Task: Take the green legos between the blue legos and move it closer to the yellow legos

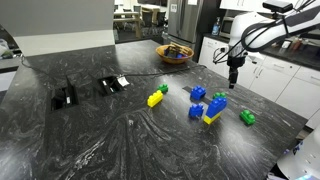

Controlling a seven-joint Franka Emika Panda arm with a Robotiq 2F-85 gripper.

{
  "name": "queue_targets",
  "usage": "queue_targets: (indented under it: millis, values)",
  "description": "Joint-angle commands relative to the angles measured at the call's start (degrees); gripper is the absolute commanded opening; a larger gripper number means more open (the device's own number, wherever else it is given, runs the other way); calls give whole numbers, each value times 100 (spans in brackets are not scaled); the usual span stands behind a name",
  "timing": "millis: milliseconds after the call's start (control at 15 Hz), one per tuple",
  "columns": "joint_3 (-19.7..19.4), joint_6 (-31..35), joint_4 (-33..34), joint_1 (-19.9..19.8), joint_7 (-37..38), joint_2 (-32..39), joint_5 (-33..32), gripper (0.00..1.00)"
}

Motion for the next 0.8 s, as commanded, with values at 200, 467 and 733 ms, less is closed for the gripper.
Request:
queue_targets:
  millis: [200, 467, 733]
  values:
    - [93, 643, 118, 244, -1354, 438, 142, 100]
    - [218, 693, -8, 234, -2181, 740, -25, 100]
    - [307, 636, -12, 164, -1999, 824, 70, 100]
